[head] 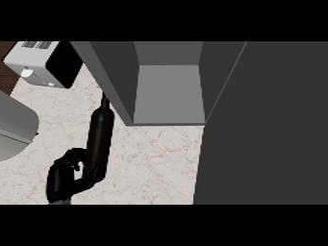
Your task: Pick up the wine, place it into the cabinet and close the cabinet
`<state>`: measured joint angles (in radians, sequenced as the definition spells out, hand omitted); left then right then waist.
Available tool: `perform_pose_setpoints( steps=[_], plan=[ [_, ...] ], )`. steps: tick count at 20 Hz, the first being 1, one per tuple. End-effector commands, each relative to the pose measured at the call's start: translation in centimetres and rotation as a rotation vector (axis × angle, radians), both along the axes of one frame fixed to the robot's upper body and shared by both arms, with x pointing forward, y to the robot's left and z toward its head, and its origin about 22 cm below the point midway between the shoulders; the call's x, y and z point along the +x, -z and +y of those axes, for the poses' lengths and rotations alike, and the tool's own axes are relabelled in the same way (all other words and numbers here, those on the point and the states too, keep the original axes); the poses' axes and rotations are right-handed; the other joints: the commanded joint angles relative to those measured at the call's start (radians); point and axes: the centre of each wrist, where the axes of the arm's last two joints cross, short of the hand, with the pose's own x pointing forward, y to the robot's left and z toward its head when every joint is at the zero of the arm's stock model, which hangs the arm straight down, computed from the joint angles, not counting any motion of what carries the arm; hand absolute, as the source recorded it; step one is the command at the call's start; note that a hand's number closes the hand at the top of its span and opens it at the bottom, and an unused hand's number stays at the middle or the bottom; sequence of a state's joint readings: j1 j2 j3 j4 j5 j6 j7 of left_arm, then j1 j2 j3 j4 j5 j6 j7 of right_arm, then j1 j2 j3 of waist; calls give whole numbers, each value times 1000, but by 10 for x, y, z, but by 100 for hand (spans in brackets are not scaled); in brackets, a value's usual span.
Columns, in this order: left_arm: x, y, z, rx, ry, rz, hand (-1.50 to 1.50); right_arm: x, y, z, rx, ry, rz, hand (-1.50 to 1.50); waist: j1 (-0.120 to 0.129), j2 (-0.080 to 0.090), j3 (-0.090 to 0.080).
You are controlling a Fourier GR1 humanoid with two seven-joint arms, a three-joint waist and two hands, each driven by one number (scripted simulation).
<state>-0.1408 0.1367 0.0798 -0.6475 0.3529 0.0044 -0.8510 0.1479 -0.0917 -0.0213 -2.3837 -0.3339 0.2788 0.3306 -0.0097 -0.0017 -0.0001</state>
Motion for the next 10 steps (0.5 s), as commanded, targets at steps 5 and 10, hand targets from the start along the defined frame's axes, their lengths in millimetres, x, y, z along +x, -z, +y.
perform_pose_setpoints(
  steps=[5,10],
  plan=[
    [-11,-8,24,-67,165,-88,150,-10,-8,-7,-7,-2,-23,-150,8,0,0],
    [-2,-18,-24,-82,199,-128,150,-26,-16,-1,-7,-24,-17,-150,6,-1,1]
  ],
)
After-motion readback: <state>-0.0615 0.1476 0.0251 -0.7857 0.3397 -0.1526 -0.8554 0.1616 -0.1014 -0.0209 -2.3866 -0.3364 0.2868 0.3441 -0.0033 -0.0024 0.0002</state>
